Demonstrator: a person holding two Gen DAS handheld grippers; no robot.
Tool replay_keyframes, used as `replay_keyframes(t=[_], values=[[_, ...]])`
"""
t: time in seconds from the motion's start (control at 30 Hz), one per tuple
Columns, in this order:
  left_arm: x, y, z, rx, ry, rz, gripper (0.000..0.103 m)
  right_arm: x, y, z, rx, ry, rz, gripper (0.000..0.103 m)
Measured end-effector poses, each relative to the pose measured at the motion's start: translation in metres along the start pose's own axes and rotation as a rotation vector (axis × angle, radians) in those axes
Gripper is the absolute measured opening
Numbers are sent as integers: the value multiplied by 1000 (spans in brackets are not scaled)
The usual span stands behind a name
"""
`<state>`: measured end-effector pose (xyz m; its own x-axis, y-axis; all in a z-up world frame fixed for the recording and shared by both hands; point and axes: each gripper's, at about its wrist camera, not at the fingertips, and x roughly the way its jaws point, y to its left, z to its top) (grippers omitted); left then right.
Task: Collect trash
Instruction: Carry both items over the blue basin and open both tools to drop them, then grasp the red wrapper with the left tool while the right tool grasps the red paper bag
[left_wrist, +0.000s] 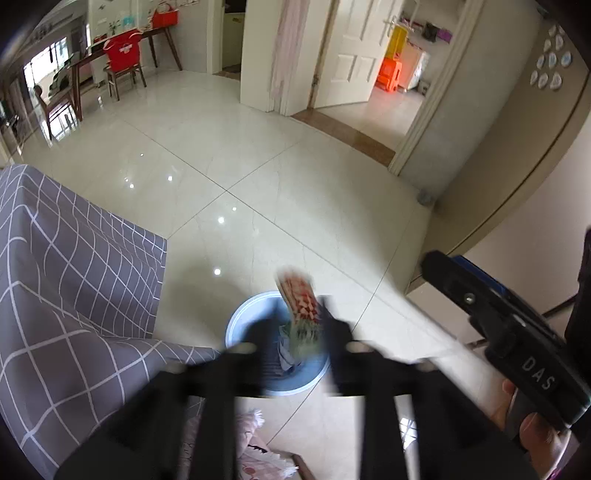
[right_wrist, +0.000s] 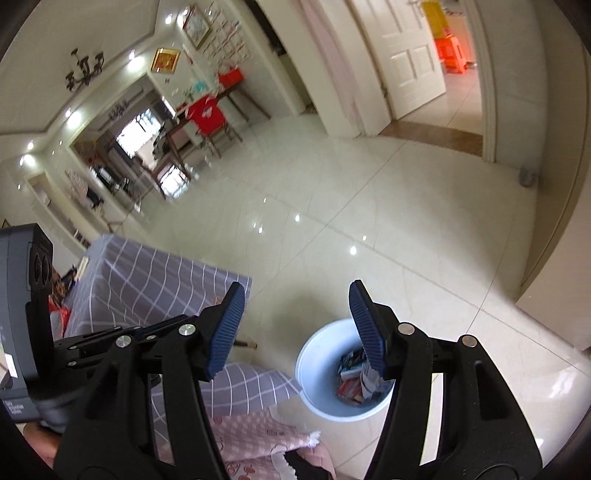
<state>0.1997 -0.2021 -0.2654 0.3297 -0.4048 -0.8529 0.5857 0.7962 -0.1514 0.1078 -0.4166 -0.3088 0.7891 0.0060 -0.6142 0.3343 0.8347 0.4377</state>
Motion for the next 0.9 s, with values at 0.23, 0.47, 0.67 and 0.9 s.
replay_keyframes(t=[0.23, 0.47, 0.67, 0.9], values=[[-17, 12, -1, -51, -26, 38, 76, -10, 1, 0, 7, -9, 1, 61], [-53, 22, -7, -56, -80, 114, 76, -13, 25, -4, -30, 16, 37, 61], [-96, 49, -16, -79, -141, 255, 76, -15, 67, -5, -97, 31, 104, 62], [-142, 118, -28, -174, -192, 396, 76, -7, 144, -12, -212, 62, 209, 63]])
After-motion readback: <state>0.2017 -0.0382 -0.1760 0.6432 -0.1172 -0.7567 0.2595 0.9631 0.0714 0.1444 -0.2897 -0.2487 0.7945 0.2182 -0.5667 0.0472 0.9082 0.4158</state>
